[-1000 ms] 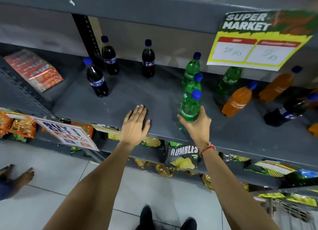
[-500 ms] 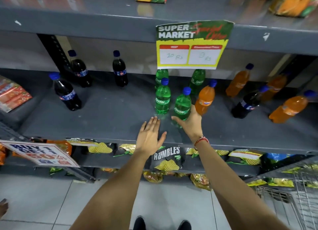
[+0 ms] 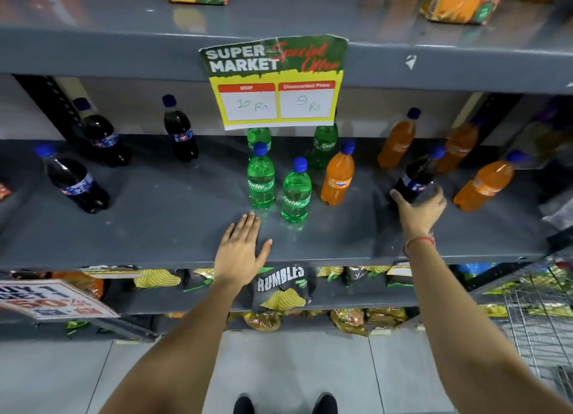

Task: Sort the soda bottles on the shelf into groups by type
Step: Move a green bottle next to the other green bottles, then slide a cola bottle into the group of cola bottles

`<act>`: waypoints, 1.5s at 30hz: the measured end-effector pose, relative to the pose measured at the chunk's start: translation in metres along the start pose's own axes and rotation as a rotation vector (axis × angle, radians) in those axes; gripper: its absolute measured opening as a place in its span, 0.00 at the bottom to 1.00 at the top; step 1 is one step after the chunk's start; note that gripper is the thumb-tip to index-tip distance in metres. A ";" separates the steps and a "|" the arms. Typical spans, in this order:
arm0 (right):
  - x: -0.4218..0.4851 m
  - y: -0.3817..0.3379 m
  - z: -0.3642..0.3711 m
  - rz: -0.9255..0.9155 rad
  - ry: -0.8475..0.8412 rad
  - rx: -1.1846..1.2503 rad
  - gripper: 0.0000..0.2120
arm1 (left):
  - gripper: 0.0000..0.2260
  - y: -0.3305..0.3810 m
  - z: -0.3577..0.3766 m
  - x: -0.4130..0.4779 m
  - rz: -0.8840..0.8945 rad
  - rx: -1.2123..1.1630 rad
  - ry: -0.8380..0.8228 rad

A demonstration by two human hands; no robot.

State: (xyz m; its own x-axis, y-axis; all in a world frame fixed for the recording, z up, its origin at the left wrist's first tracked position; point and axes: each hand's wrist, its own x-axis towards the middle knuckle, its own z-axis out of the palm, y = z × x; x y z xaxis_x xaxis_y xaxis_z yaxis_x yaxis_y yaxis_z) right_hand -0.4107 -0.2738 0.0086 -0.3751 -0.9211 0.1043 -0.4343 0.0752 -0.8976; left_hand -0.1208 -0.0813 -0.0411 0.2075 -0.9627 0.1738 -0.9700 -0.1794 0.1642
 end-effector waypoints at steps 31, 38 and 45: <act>-0.230 -0.086 0.099 -0.463 -0.537 0.261 0.20 | 0.24 -0.071 -0.030 -0.024 -0.172 -0.190 0.168; -0.252 -0.141 0.186 -0.482 -0.641 0.079 0.22 | 0.23 -0.133 -0.044 -0.042 -0.260 -0.218 0.136; -0.266 -0.158 0.240 -0.448 -0.631 -0.031 0.24 | 0.24 -0.152 -0.036 -0.042 -0.207 -0.062 0.037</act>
State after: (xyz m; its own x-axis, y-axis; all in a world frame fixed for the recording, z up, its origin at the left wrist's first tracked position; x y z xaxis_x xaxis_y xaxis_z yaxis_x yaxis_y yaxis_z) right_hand -0.0453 -0.1324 0.0200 0.3757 -0.9086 0.1822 -0.4610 -0.3538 -0.8138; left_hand 0.0229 -0.0060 -0.0381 0.4071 -0.8983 0.1655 -0.8968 -0.3587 0.2589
